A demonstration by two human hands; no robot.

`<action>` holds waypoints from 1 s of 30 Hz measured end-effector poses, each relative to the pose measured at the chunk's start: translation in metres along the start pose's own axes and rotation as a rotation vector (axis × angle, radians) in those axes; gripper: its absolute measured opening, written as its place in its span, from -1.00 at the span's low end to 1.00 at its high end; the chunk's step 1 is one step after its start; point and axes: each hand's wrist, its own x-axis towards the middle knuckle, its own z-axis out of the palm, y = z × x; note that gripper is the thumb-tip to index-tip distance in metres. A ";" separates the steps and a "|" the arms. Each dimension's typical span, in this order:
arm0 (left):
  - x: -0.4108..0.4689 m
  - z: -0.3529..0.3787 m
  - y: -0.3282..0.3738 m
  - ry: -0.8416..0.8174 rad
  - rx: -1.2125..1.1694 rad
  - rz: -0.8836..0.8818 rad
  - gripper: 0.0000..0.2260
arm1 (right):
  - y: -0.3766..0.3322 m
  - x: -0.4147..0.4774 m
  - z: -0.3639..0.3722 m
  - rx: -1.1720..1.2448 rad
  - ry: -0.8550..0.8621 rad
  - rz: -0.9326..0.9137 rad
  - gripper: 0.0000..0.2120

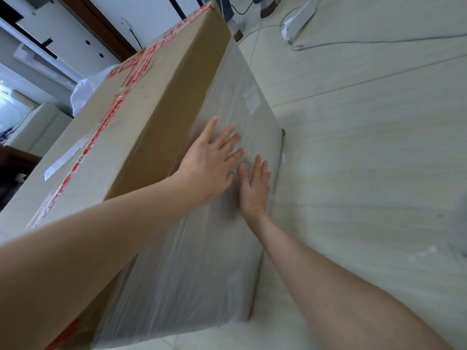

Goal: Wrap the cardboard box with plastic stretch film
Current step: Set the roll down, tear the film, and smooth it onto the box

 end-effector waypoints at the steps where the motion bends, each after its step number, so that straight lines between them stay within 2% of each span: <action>1: -0.001 0.003 0.000 -0.009 0.027 -0.007 -0.44 | -0.001 -0.003 0.004 0.012 -0.033 0.005 -0.39; 5: -0.001 0.009 -0.002 -0.050 0.078 -0.036 -0.42 | -0.002 -0.006 0.017 0.022 -0.092 0.009 -0.40; 15: 0.001 0.019 -0.002 -0.040 0.109 -0.042 -0.42 | 0.000 -0.005 0.032 0.014 -0.006 0.003 -0.42; 20: -0.001 0.016 -0.001 -0.050 0.084 -0.063 -0.38 | 0.001 -0.004 0.025 0.011 -0.029 -0.028 -0.44; 22: 0.002 0.009 0.002 -0.063 0.016 -0.111 -0.32 | 0.003 -0.001 0.015 0.038 0.004 -0.067 -0.47; 25: 0.011 -0.003 0.008 -0.040 -0.073 -0.186 -0.30 | 0.012 0.009 -0.002 0.054 0.118 -0.002 -0.46; 28: 0.020 -0.002 0.020 0.009 -0.048 -0.061 -0.36 | 0.029 0.014 -0.012 -0.008 0.102 0.082 -0.41; 30: 0.019 0.007 0.026 -0.017 -0.028 0.024 -0.39 | 0.042 0.010 -0.011 -0.008 0.045 0.107 -0.39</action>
